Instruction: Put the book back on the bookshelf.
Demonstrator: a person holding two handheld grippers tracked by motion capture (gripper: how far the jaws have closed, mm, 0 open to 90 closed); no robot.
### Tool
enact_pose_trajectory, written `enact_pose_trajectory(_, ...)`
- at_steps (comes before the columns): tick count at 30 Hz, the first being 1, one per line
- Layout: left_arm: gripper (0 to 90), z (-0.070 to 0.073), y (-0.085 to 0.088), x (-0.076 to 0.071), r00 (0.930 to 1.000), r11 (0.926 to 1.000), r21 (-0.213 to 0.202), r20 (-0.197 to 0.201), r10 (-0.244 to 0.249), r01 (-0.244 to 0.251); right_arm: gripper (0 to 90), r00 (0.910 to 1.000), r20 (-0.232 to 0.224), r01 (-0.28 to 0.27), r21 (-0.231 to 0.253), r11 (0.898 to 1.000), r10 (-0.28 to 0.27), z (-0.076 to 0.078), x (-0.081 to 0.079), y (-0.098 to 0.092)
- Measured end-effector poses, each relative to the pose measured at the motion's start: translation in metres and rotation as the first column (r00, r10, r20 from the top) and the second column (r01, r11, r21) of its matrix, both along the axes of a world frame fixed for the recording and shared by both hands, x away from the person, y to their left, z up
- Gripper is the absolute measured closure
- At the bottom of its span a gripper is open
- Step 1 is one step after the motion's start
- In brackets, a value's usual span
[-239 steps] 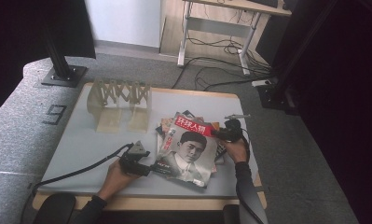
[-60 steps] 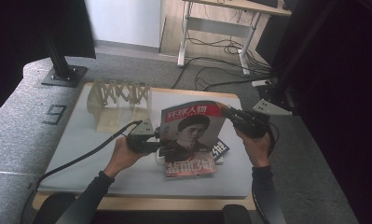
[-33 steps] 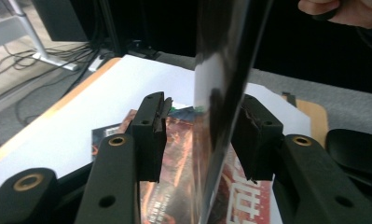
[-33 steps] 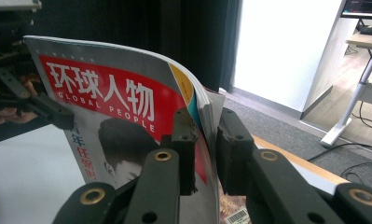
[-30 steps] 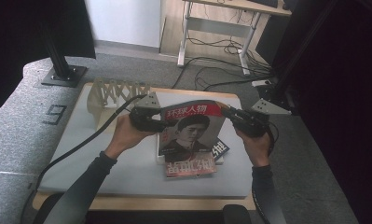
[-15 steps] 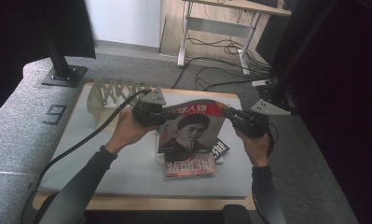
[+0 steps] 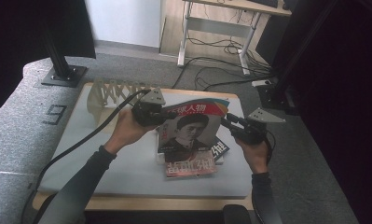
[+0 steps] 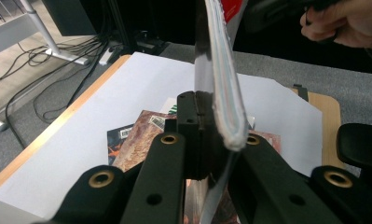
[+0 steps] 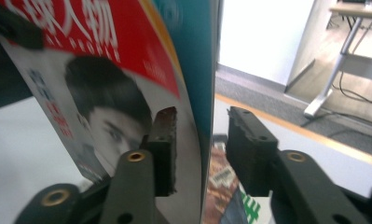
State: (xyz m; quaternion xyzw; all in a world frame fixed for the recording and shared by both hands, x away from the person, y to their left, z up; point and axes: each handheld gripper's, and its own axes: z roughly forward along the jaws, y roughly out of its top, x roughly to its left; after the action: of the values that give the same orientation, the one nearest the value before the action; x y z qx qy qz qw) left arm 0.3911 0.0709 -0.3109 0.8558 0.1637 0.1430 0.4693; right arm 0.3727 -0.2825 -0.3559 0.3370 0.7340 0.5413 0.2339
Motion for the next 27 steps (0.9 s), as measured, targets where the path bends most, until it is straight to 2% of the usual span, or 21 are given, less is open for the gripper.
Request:
enact_pose_trajectory(7,86.3,0.0,0.001,0.0,0.9999,0.9999,0.005,0.002,-0.013,0.013,46.6,0.998,-0.047,0.042,-0.04,0.998,-0.044,-0.024,0.001,-0.004)
enact_pose_trajectory(12,86.3,0.0,0.001,0.0,0.9998,0.9998,0.009,0.009,-0.02,0.02,38.4,0.9921,-0.094,0.075,-0.08,0.994,-0.082,-0.042,0.002,-0.005)
enact_pose_trajectory(19,86.3,0.0,0.002,0.0,1.0,0.9998,0.017,0.001,-0.003,0.003,27.3,0.9786,-0.153,0.116,-0.143,0.983,-0.137,-0.072,0.003,-0.009)
enact_pose_trajectory(25,86.3,0.001,0.003,0.001,0.9999,0.9994,0.031,-0.001,0.017,-0.017,20.1,0.9639,-0.207,0.129,-0.183,0.975,-0.167,-0.096,0.002,-0.013)
enact_pose_trajectory(26,86.3,0.001,0.003,0.001,0.9999,0.9993,0.033,0.0,0.017,-0.017,15.6,0.9572,-0.225,0.137,-0.201,0.97,-0.182,-0.103,0.002,-0.012)
enact_pose_trajectory(27,86.3,0.001,0.003,0.001,0.9999,0.9993,0.034,0.002,0.017,-0.017,15.6,0.9572,-0.225,0.137,-0.201,0.97,-0.182,-0.103,0.002,-0.012)
